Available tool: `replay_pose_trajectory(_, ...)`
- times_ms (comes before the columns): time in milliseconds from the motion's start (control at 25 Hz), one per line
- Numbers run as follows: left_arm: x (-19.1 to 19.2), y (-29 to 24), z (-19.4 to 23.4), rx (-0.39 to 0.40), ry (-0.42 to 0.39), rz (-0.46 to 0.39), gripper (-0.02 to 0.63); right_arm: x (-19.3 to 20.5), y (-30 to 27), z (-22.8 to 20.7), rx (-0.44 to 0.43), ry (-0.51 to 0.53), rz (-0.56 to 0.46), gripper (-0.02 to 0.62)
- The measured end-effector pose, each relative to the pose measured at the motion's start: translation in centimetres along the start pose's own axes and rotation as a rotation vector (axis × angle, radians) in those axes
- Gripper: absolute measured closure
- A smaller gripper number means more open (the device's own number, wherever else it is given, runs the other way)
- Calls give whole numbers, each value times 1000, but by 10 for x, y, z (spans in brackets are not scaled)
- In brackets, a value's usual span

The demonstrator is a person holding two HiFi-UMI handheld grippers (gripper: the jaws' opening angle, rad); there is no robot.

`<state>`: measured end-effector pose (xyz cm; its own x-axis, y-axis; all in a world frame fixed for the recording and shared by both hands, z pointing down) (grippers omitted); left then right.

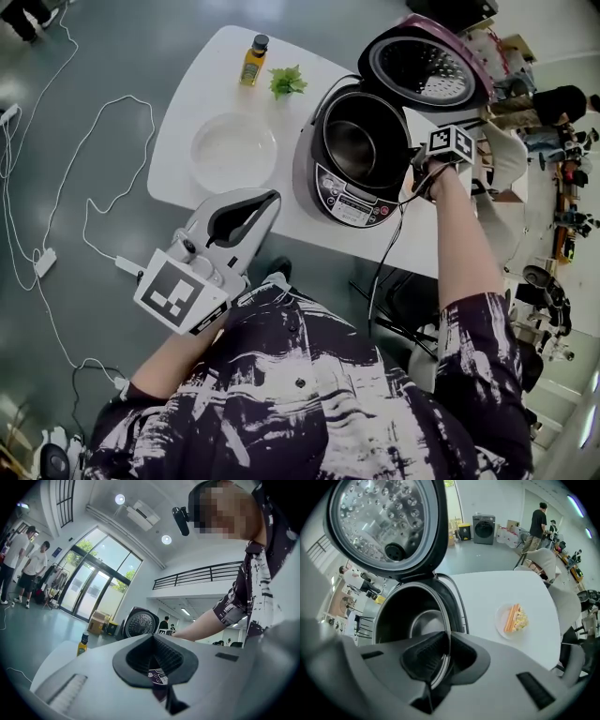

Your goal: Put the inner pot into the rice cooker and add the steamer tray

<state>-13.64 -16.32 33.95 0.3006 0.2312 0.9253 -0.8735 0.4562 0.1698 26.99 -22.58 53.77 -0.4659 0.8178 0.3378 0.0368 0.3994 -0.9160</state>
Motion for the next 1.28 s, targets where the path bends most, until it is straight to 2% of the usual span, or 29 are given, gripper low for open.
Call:
replay_pose_trajectory(400, 0, -2, -6, 13, -5, 3, 601, 0, 10, 5, -71, 22, -13, 563)
replay_pose_trajectory(520, -2, 0, -7, 12, -6, -1, 601, 2, 14, 2, -67, 36, -10, 558)
replay_pose_trajectory(680, -5, 0, -12, 18, -14, -6, 601, 3, 19, -4, -75, 2, -22, 566)
replay_pose_trajectory(840, -9, 2, -15, 26, -23, -12, 601, -2, 32, -2, -62, 83, -53, 581)
replay_pose_trajectory(920, -9, 5, -17, 29, -25, -12, 601, -9, 42, 5, -92, 108, -97, 581)
replay_pose_trajectory(1040, -8, 7, -22, 38, -46, -7, 601, -22, 70, 49, -222, 191, -213, 583)
replay_pose_trajectory(1160, -7, 9, -29, 54, -82, 4, 601, -26, 113, 137, -382, 418, -337, 585)
replay_pose_trajectory(1280, -9, 13, -31, 65, -112, -1, 601, -9, 138, 250, -576, 670, -384, 584)
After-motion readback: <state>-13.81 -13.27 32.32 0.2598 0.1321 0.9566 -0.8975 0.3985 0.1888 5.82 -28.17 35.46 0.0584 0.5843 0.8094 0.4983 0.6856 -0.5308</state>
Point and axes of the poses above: the fingertips, and each gripper's own axes: y backward along the fingers, z to its left, x out of its underside, the point moved 1 cm from there along y, backward along the fingers, and after that the axes turned 8 degrees about -z, right-handed, at the moved point
